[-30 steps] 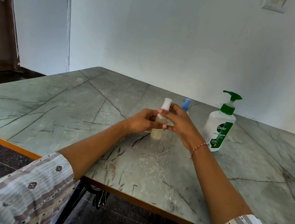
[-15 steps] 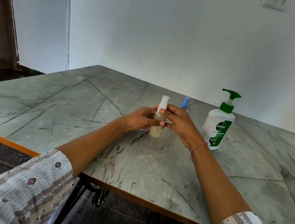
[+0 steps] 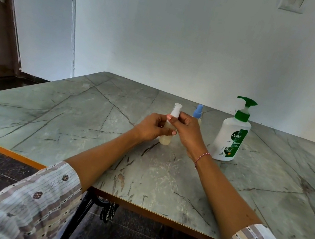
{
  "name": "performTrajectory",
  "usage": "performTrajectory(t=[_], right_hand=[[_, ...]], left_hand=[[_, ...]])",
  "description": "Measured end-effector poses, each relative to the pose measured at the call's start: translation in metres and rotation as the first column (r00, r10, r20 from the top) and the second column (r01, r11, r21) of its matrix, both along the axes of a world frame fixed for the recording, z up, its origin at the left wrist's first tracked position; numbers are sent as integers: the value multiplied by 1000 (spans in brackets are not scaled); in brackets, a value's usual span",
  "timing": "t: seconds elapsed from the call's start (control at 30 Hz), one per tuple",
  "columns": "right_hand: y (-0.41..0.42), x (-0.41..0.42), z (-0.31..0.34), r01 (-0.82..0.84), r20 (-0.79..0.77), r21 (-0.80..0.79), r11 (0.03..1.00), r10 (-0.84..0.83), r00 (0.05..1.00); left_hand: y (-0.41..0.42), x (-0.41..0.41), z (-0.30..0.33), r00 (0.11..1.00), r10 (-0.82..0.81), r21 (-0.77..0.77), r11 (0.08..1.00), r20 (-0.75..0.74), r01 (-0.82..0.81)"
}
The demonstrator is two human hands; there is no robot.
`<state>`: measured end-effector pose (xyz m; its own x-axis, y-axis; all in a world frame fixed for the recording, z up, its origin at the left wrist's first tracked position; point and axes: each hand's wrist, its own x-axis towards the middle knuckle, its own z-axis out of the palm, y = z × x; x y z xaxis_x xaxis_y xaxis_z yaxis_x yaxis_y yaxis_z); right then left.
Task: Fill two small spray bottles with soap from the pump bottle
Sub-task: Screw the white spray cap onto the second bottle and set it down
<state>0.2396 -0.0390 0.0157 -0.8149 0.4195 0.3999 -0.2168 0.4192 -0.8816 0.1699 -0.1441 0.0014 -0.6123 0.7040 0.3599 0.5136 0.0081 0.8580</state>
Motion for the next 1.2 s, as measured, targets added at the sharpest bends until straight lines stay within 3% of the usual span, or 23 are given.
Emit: performTrajectory(t=[0.07,0.2,0.3,0.5,0.73,0.9,1.07,1.2], right_hand=[[5,1,3,-34,68,-2,999,34,997],[14,8,-1,-170,169,-173,970,199,965],[15,11,-6,-189,247,-108,976,211,946],[12,11,-7,-229,220,-125,965,253,942],[-28,-35,-6,-218,118,-144,965,236,965],[-54,-72,-12,-235,109,-217,947,263,959],[-57,-86,-15,-190,98,-200,961,212,972],[-58,-84,-17,-139,119,-134,981,155,981]], left_hand=[[-1,-1,1,1000,23,-28,999,2,-23],[-12,-8,4,998,33,-87,996,47,-29],[-17,-10,5,999,28,-133,991,21,-25],[-24,-15,8,991,12,-108,994,130,2],[-60,-42,7,966,148,39,986,209,-160],[-84,-68,3,935,219,-6,974,277,-227],[-86,-80,1,933,227,41,968,280,-248],[-86,-82,-1,935,280,-18,959,219,-284]])
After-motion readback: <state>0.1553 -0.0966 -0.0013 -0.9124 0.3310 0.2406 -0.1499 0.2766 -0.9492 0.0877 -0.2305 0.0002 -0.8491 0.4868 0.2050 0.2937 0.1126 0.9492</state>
